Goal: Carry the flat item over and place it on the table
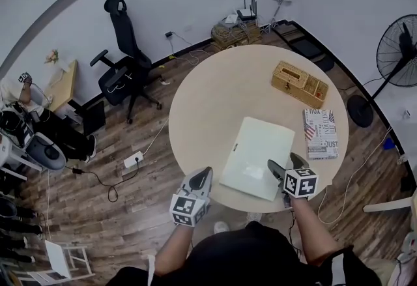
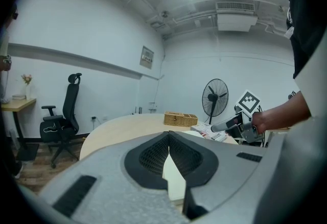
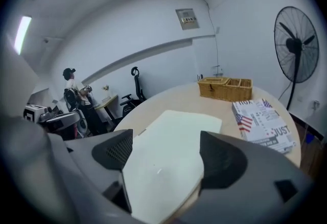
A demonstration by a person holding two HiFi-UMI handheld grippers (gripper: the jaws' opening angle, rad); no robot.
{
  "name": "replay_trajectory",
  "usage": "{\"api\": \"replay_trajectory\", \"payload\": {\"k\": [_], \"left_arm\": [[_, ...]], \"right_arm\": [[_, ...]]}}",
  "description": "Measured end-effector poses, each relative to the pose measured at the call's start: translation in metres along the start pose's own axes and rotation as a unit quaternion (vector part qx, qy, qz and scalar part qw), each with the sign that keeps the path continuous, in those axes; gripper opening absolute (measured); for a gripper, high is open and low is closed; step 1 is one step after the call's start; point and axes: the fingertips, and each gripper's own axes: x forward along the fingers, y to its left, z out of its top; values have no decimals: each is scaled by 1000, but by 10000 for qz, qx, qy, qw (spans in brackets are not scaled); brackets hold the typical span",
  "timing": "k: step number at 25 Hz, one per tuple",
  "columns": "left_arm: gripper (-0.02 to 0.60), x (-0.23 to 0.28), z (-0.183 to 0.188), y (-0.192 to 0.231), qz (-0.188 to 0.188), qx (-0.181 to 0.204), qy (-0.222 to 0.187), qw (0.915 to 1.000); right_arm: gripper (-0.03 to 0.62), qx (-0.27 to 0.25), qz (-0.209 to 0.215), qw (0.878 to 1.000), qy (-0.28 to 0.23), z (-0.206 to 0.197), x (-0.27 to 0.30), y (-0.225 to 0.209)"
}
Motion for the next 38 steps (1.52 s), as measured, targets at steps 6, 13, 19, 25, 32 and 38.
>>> {"api": "replay_trajectory", "payload": {"k": [6, 13, 19, 25, 32, 38], "left_arm": [[5, 5, 5, -4, -64, -15, -61, 10000], [6, 10, 11, -6, -129, -30, -119, 9998], [5, 14, 15, -10, -207, -22, -148, 9997], [6, 17, 14, -14, -264, -3, -123, 9996], [6, 19, 12, -14, -288, -4, -94, 9995], [6, 21, 9, -15, -298, -19, -48, 9995]], "right_arm": [[227, -500, -178, 9965, -639, 35, -28, 16], [-2, -272, -269, 9945, -971, 45, -43, 16], [-3, -630, -485, 9904, -1132, 45, -54, 18], [-3, -897, -614, 9842, -1396, 55, -64, 23], [-3, -932, -615, 9831, -1452, 55, -66, 24], [-3, -778, -598, 9824, -1590, 56, -68, 19]]}}
